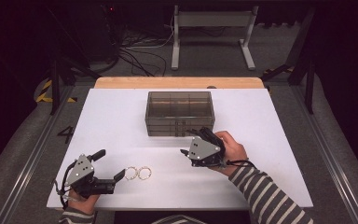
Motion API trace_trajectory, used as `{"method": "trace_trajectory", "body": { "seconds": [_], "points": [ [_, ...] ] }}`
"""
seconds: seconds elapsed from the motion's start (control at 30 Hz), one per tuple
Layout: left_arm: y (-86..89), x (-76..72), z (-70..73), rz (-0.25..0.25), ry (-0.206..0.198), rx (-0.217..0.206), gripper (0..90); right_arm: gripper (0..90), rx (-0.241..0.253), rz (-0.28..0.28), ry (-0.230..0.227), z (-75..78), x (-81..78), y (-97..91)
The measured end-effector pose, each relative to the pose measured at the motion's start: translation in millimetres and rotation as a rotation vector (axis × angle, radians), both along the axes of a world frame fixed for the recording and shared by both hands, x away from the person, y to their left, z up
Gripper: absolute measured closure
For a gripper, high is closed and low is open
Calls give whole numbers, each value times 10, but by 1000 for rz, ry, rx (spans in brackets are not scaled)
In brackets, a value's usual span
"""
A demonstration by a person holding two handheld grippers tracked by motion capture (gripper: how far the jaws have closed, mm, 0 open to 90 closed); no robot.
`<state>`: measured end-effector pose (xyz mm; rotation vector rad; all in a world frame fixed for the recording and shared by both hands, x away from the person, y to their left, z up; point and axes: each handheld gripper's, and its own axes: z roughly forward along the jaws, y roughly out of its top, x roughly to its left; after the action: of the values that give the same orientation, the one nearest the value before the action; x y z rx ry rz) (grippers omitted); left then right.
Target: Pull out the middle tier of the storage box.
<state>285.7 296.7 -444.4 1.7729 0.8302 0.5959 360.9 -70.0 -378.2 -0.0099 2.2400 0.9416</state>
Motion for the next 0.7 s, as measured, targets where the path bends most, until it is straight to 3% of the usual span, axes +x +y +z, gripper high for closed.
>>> {"method": "trace_trajectory", "body": {
  "seconds": [0.17, 0.33, 0.7],
  "points": [
    [0, 0, 0, 0, 0, -1, 23, 356, -11, -27, -20, -31, 14, 12],
    [2, 0, 1, 1, -2, 0, 23, 432, -37, -54, -80, -100, 21, 32],
    [6, 1, 0, -1, 0, 2, 23, 563, -157, -129, -273, -350, 51, 183]
  ]
}}
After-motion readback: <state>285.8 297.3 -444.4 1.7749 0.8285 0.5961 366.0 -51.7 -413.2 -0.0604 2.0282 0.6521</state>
